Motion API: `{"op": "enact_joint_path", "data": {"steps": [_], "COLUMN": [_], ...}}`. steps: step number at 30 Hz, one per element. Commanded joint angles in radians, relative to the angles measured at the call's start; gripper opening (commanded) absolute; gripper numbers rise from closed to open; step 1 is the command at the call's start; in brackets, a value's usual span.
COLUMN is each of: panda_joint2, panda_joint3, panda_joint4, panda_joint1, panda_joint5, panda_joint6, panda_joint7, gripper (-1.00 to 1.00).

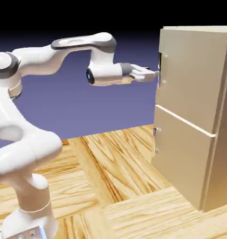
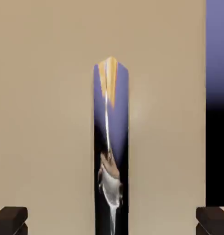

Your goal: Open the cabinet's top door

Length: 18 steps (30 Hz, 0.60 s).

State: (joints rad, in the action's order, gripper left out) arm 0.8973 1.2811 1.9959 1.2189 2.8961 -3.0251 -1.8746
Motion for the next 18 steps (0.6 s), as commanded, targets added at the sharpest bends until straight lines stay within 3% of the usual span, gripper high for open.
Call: {"op": "enact_joint_path", "data": {"steps": [1, 2, 3, 13, 18], "panda_joint2": [-0.009, -0.01, -0.01, -0.164, -0.175], "panda_joint3": [0.025, 0.026, 0.026, -0.2, -0.35], "panda_joint4": [-0.03, -0.032, -0.032, 0.173, 0.292], "panda_joint1": [0.04, 0.043, 0.043, -0.283, -0.465], "panda_joint5": [0.001, 0.001, 0.001, -0.001, -0.123], "panda_joint6": [0.003, 0.003, 0.003, 0.132, 0.21], "panda_joint7": [0.0, 0.0, 0.0, 0.217, 0.175], "gripper": [0.0, 0.0, -1.0, -1.0, -1.0]}}
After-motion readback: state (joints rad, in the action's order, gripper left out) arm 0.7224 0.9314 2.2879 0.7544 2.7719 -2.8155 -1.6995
